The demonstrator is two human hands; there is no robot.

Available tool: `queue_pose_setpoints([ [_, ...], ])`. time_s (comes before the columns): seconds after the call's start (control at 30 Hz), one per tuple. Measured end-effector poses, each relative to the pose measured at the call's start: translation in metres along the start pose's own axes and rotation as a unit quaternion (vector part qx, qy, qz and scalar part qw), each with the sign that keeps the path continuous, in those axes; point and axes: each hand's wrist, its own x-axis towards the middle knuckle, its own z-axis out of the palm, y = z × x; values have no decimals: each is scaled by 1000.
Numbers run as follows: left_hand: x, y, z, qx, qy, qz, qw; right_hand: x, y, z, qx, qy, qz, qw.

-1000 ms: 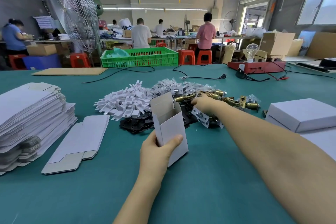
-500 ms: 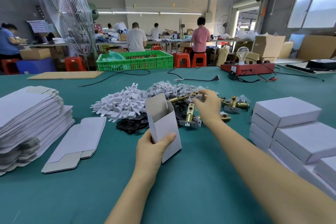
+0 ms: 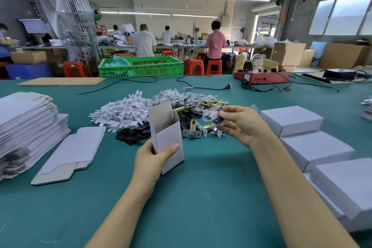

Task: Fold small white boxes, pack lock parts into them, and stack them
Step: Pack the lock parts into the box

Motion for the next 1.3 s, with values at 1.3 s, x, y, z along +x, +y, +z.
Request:
queue_pose_setpoints([
  [1.3, -17, 12, 14, -34, -155, 28, 987, -60, -43, 45, -564, -206, -262, 756],
])
